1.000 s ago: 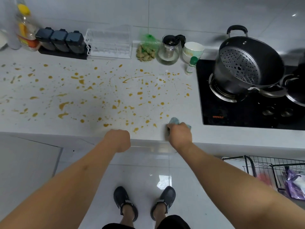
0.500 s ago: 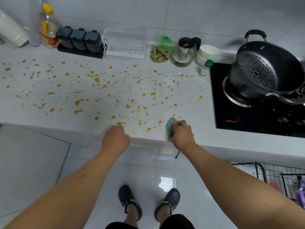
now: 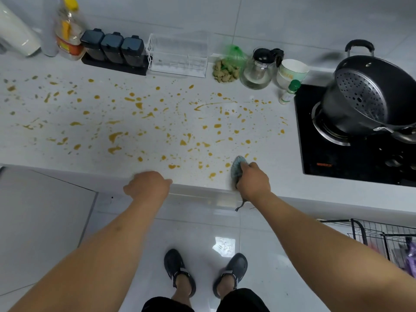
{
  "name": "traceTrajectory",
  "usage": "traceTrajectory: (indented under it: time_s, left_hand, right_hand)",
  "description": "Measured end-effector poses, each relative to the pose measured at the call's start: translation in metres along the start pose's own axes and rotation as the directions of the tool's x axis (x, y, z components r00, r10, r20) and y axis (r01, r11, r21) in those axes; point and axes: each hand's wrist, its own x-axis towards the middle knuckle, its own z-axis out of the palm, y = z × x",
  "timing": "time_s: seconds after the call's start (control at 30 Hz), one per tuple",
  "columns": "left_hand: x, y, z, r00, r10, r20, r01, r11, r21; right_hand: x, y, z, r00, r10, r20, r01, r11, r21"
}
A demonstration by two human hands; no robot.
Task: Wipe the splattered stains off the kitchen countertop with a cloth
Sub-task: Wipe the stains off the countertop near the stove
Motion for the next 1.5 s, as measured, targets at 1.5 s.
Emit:
traceTrajectory:
  time_s: [1.5]
  left_hand:
    - [0.021,0.0,-0.018,0.973,0.175,0.147,-0.187,0.98,0.073]
  right_hand:
    - [-0.02,-0.082,0.03,0.99,-0.144,-0.003,0.144,0.984,0.105]
